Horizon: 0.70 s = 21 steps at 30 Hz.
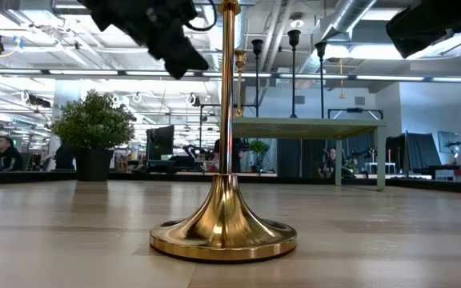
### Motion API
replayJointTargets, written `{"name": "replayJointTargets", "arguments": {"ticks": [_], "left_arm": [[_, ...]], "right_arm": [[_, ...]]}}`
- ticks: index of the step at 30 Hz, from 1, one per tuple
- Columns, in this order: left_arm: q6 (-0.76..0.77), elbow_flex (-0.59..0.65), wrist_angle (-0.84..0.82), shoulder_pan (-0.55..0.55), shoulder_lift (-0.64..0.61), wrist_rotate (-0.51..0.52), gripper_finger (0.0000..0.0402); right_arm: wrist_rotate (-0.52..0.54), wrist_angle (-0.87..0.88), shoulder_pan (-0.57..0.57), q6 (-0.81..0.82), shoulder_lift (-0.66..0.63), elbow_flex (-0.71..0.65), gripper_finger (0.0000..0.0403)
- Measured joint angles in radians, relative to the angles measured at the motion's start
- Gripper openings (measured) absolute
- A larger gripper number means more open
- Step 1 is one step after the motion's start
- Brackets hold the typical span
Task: Pick & Place candle stick holders
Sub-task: Put the gold candle holder on the shelf
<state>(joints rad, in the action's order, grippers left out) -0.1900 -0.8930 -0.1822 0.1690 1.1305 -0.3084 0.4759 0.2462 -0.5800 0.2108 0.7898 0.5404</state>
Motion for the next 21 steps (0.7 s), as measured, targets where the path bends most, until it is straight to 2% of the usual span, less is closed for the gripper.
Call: {"name": "replayJointTargets", "arguments": {"ticks": [2, 5, 8, 15, 18, 21], "left_arm": [[-0.006, 0.046, 0.067, -0.064, -0.005, 0.0, 0.0009], [-0.087, 0.116, 0.145, -0.178, -0.019, 0.01, 0.0005], [-0.144, 0.178, 0.168, -0.279, -0.04, 0.066, 0.0004], [-0.085, 0.283, 0.196, -0.418, -0.112, 0.207, 0.0004], [-0.062, 0.307, 0.207, -0.455, -0.147, 0.212, 0.0004], [-0.014, 0.325, 0.209, -0.503, -0.186, 0.212, 0.0004]], "right_arm": [[0.0, 0.0, 0.0, 0.0, 0.0, 0.0, 0.0], [-0.001, -0.004, 0.0, 0.0, 0.014, 0.0, 0.0], [-0.003, -0.033, 0.008, 0.0, 0.056, 0.0, 0.0], [-0.005, -0.175, 0.058, 0.0, 0.228, 0.0, 0.0], [-0.011, -0.231, 0.067, 0.0, 0.291, -0.001, 0.0], [-0.066, -0.249, 0.061, 0.011, 0.339, -0.001, 0.0]]}}
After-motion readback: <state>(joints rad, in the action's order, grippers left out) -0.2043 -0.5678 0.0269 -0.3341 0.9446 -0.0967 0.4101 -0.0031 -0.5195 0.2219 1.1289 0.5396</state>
